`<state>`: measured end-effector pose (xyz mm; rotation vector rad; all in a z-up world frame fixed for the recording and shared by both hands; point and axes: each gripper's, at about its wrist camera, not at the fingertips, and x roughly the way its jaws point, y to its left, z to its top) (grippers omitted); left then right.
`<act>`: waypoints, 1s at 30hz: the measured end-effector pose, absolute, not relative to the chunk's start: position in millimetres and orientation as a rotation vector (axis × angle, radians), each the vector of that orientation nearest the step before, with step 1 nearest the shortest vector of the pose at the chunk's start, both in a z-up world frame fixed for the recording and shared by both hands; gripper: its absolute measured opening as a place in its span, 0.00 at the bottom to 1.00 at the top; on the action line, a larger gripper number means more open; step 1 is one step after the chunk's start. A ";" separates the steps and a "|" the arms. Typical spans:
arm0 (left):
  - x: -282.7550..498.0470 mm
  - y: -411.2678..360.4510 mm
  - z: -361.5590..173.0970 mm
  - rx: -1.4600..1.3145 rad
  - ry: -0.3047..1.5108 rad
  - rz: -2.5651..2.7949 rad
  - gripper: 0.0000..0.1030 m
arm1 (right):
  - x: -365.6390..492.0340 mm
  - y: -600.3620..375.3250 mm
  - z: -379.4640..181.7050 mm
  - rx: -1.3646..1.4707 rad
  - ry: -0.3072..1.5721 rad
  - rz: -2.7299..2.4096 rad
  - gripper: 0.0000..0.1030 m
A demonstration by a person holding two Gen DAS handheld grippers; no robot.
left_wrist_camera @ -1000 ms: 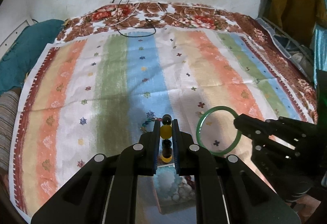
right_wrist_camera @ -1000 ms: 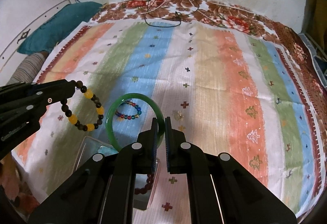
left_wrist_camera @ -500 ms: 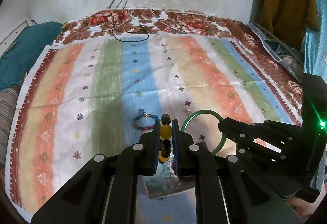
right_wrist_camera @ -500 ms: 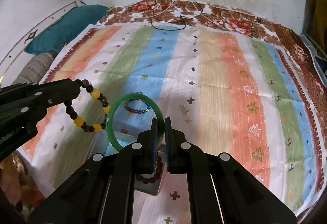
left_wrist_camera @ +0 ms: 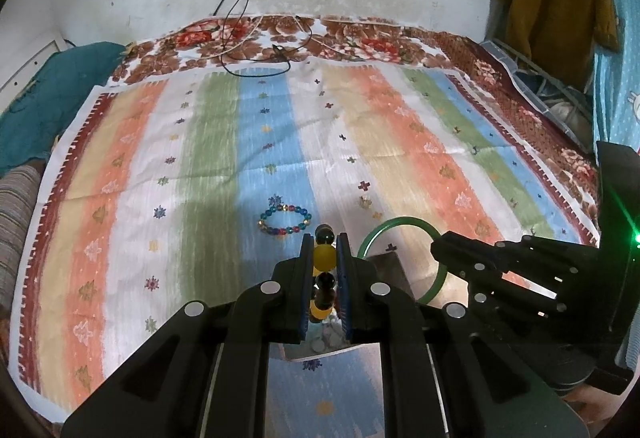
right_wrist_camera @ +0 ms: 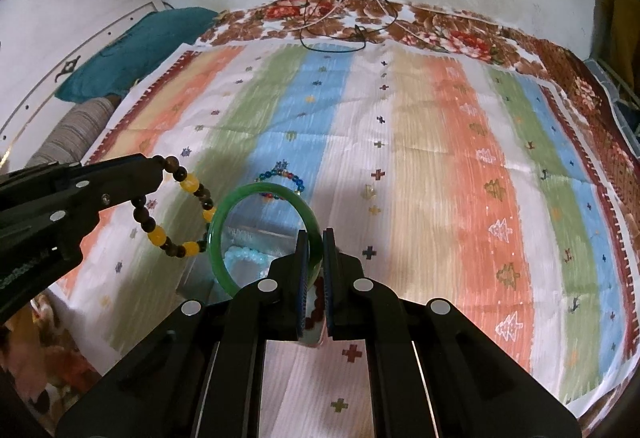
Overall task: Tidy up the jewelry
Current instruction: 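Carry both items over the silver tin and open both grippers to drop them, then move both open grippers toward the glass bead bracelet and gold charm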
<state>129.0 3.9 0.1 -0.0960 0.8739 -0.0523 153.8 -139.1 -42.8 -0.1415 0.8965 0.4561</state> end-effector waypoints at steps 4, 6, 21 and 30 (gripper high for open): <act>127.0 3.7 -0.5 -0.098 0.875 -0.051 0.11 | 150.4 -140.4 -45.8 -0.143 0.906 0.459 0.08; 126.2 4.1 -3.5 -0.096 0.885 -0.047 0.11 | 150.4 -138.4 -49.9 -0.151 0.926 0.473 0.08; 141.7 31.5 -16.8 -0.138 0.940 0.073 0.44 | 173.1 -149.6 -64.5 -0.115 1.006 0.383 0.47; 155.3 38.4 -21.7 -0.143 0.942 0.102 0.63 | 186.2 -148.2 -65.2 -0.094 1.011 0.387 0.61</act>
